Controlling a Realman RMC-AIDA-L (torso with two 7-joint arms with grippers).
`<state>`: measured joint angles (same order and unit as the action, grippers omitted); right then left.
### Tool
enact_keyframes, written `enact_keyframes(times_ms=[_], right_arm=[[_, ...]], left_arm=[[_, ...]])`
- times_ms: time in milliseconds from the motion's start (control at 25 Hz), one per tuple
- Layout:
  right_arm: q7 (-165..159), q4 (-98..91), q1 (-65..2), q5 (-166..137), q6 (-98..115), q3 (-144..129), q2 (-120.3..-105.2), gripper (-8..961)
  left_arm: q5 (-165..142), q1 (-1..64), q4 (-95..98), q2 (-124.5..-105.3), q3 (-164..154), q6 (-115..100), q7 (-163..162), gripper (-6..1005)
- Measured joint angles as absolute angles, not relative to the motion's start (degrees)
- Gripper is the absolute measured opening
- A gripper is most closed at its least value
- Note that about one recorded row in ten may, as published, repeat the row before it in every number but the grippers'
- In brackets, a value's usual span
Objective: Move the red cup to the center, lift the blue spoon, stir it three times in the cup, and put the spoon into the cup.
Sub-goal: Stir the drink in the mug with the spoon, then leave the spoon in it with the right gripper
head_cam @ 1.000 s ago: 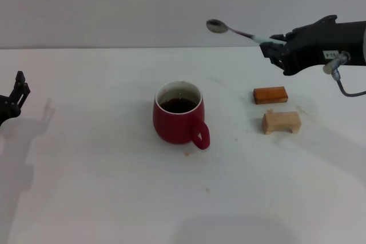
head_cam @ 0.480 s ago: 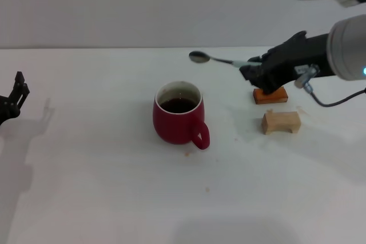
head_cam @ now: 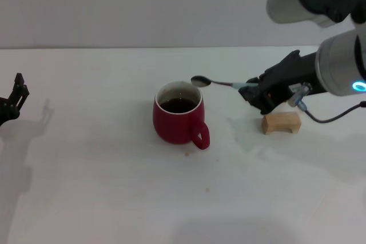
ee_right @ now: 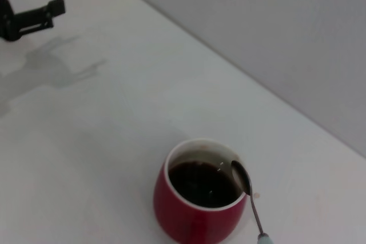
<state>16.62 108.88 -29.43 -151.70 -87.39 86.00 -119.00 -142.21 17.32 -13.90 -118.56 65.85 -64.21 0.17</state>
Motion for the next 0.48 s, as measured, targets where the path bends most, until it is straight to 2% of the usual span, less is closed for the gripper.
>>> enact_keyframes(times_ms=[480], right_arm=[[16.5,103.8,-31.2,-150.5,-85.2,84.6,-119.09,130]], left_arm=[[-142.2,17.2,-14.0,-118.65,65.9,-64.2,0.1,847]])
